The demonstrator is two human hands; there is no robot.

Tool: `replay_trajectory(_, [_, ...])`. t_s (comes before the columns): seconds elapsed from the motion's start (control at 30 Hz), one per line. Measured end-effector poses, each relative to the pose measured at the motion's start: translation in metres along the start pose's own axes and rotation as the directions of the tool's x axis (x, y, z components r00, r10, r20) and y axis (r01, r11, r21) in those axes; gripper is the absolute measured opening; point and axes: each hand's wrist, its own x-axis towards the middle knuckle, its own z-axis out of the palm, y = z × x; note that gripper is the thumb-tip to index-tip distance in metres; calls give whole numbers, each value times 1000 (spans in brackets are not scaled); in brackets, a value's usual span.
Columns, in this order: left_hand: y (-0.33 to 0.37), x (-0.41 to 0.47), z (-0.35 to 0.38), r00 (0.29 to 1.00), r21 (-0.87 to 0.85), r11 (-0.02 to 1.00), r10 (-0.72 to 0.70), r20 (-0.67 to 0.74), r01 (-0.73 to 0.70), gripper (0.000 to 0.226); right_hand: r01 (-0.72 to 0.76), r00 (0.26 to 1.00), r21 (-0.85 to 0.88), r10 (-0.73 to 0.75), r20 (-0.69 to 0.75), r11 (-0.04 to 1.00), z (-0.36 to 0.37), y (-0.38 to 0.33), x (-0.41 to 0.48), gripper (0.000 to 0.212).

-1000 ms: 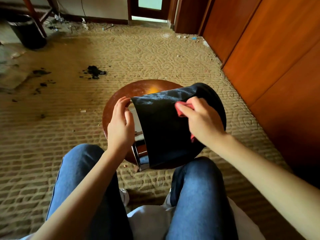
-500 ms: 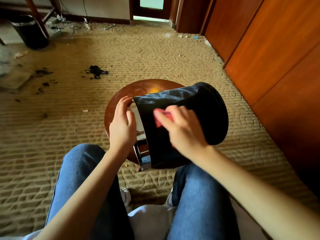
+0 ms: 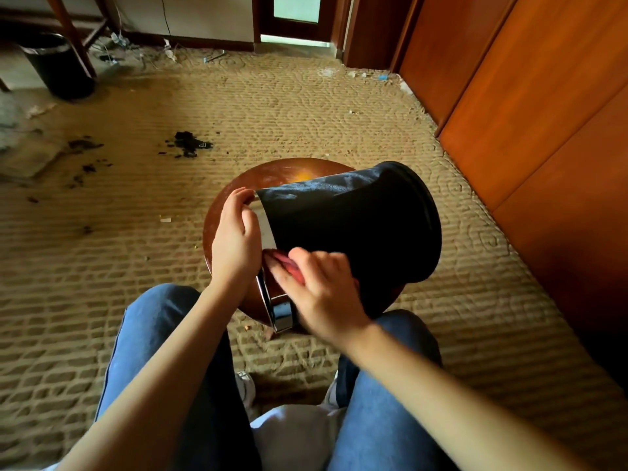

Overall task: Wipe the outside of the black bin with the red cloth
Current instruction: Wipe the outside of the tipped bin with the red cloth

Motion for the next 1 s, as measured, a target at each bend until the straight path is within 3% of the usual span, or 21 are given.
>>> replay_trajectory(0.03, [0,0,0,1000,9,1000,3,4,-3,50,56,998,-38,-56,-10,998,-3,18,-1,23])
replay_trajectory(0.07, [-1,0,0,1000,12,1000,3,7,-3,50,-6,1000,-62,5,-19,998,-11,39,-1,18])
replay_trajectory(0.1, [0,1,0,1000,8,1000,-1,10,1,49,-132,989,-111,123,-82,985,-18,64,0,13])
replay_trajectory(0.17, [0,2,1,1000,-12,1000,-15,11,15,49,-462,885,-207,433,-173,862,-33,110,-4,15])
replay_trajectory(0.2, [1,2,1,1000,-22,1000,-20,12,20,48,-540,840,-250,498,-217,803,-35,122,-5,21])
replay_trajectory(0.27, [2,3,2,1000,-37,999,-28,9,29,47,-580,813,-271,520,-264,769,-34,131,-8,35])
replay_trajectory(0.33, [3,6,3,999,-48,998,-43,1,43,44,-644,762,-184,599,-248,743,-23,106,2,22])
replay_trajectory(0.4, [5,11,2,998,-32,998,-57,3,57,41,-556,822,-56,538,-186,829,-9,56,3,33])
replay_trajectory(0.47, [6,16,1,998,-14,997,-69,1,69,43,-291,953,99,297,-58,952,1,4,-8,25])
replay_trajectory(0.5, [6,18,0,997,-8,997,-75,2,75,46,-131,991,44,130,8,990,8,-15,-17,19])
replay_trajectory(0.57, [6,17,-1,998,10,998,-67,16,67,48,171,982,-51,-166,95,984,14,-9,-25,40])
replay_trajectory(0.6, [5,16,-1,998,19,998,-58,24,57,47,190,976,-65,-182,121,980,12,4,-22,35])
replay_trajectory(0.63, [4,15,-2,998,22,999,-50,26,49,45,139,983,-55,-131,129,989,7,21,-17,20])
replay_trajectory(0.67, [3,13,-1,999,18,999,-45,27,45,45,13,994,-26,-10,107,1000,-5,38,-8,24])
replay_trajectory(0.7, [3,11,-1,999,7,999,-44,26,44,46,-111,993,-116,114,16,987,-11,65,-2,34])
replay_trajectory(0.73, [3,9,-1,999,-6,999,-45,25,45,47,-237,972,-196,232,-46,952,-20,91,4,36])
replay_trajectory(0.8, [3,3,1,999,-23,999,-43,30,44,46,-525,851,-201,507,-135,827,-37,131,12,26])
replay_trajectory(0.83, [3,0,1,999,-31,999,-40,29,41,45,-575,818,-223,553,-155,787,-37,142,14,25])
replay_trajectory(0.93, [5,-3,2,999,-64,997,-35,16,36,48,-561,827,-212,528,-195,800,-24,119,22,34])
replay_trajectory(1.0, [5,-3,2,999,-64,997,-38,13,39,49,-466,880,-144,441,-175,873,-9,74,29,33])
